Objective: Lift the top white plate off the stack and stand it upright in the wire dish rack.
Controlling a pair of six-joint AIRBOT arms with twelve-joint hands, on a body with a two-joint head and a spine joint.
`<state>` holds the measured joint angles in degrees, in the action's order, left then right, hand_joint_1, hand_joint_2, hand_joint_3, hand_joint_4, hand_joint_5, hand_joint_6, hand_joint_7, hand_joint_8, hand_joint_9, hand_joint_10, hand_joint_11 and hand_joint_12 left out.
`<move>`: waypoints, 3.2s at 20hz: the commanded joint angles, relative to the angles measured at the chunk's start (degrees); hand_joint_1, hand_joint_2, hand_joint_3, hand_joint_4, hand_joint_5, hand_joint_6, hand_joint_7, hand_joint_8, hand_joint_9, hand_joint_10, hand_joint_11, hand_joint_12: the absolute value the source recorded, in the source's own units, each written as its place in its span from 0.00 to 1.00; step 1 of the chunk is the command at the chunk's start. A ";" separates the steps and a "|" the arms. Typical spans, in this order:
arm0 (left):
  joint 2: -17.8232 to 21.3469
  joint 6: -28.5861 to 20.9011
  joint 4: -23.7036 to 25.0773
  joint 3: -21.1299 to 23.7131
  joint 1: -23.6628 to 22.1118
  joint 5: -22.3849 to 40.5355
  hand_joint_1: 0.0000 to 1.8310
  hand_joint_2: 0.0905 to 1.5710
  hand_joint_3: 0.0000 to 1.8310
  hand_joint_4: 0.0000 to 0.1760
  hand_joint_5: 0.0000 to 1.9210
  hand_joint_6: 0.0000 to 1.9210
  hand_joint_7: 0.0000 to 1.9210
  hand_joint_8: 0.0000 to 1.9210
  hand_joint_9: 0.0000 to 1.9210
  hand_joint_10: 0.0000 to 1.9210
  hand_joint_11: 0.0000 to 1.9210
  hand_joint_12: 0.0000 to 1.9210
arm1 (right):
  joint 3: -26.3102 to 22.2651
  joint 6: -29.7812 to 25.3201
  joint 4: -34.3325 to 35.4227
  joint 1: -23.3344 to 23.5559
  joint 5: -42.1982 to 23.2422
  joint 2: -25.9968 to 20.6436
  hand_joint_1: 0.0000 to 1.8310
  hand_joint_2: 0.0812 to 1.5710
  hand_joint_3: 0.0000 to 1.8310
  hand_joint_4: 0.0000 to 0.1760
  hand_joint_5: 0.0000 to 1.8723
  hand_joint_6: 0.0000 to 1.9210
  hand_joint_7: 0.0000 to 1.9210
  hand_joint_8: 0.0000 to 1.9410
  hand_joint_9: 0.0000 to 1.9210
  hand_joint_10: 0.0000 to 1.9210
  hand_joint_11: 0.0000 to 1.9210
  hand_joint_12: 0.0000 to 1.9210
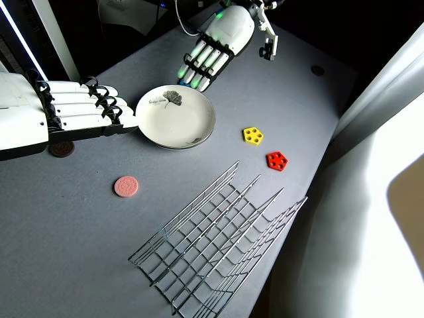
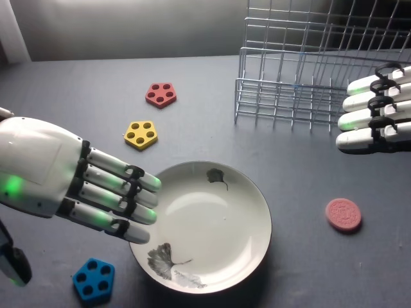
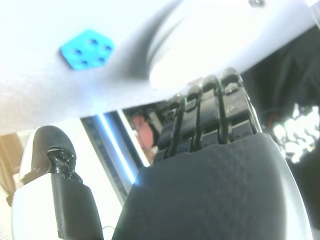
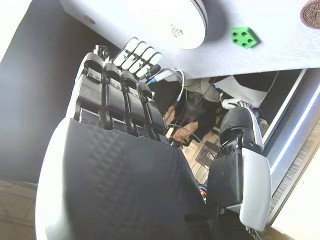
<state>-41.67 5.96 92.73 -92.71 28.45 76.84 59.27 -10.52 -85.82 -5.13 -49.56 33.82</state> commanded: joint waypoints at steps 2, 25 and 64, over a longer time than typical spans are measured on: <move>0.02 0.05 -4.14 0.79 -0.82 1.19 0.21 0.57 0.00 0.00 0.00 0.00 0.00 0.00 0.00 0.00 0.00 0.00 | -0.21 0.01 4.84 0.64 -1.75 -0.57 0.19 0.66 0.00 0.00 0.00 0.00 0.00 0.00 0.00 0.00 0.00 0.00; -1.22 0.04 0.64 4.52 2.02 -9.10 0.19 0.58 0.00 0.00 0.00 0.00 0.00 0.00 0.00 0.00 0.00 0.00 | -0.80 4.54 5.24 -0.82 -2.11 0.79 0.22 0.67 0.00 0.00 0.00 0.00 0.00 0.00 0.00 0.00 0.03 0.01; -8.13 -3.60 -8.88 10.27 3.89 -23.27 0.25 0.59 0.00 0.00 0.00 0.00 0.00 0.00 0.00 0.00 0.00 0.00 | -2.19 22.40 6.02 -9.44 2.88 5.68 0.25 0.70 0.00 0.00 0.00 0.00 0.00 0.00 0.00 0.00 0.02 0.02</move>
<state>-49.25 2.70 85.01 -82.74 33.08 52.34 57.17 11.53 -83.57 -15.00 -44.73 40.14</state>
